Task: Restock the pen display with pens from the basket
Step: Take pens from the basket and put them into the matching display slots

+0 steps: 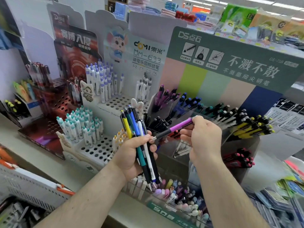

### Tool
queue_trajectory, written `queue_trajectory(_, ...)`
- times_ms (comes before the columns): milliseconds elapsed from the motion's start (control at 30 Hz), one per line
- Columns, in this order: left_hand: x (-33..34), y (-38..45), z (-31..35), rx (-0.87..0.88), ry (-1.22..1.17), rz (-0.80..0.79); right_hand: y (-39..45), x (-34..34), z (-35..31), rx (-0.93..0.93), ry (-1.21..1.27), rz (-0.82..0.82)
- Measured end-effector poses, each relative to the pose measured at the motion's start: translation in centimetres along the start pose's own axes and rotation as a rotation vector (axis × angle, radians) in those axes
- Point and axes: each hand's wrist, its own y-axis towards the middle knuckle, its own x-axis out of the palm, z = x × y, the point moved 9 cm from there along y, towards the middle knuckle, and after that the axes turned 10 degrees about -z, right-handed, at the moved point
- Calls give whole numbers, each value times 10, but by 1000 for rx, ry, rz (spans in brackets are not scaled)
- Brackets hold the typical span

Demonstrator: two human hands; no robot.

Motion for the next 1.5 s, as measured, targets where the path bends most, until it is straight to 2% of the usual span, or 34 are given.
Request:
queue_trajectory(200,15,9,11,130,-64,-81,-6,-7,20,52,255,79)
queue_trajectory(333,20,16,22,215,-106,-117,-7,-9,23,34,314,114)
queue_trajectory(467,29,23,29,221,-165,-204,-4,-8,14,13,362,115)
queue_trajectory(567,29,27,32,203,-142,-191,-1,-14,-21,-148,349,161)
queue_trajectory(733,24,28,34,175,-57,-154,7,-18,-113,-741,-7,271)
queue_trajectory(833,22,28,31,127,-22,-157,21,3,-132,-860,-321,288)
queue_trajectory(933,21,27,31,85,39,-184,39,36,-136,-849,-599,199)
queue_trajectory(1133,21,21,32,38,130,-232,73,83,-112,-561,-1007,-11)
queue_trajectory(1300,19,18,31,16,151,-233,91,97,-95,-362,-1155,-168)
queue_trajectory(1400,17,18,30,18,147,-226,89,98,-98,-378,-1175,-178)
queue_trajectory(1500,17,17,28,7,141,-235,58,88,-110,-568,-1028,-59)
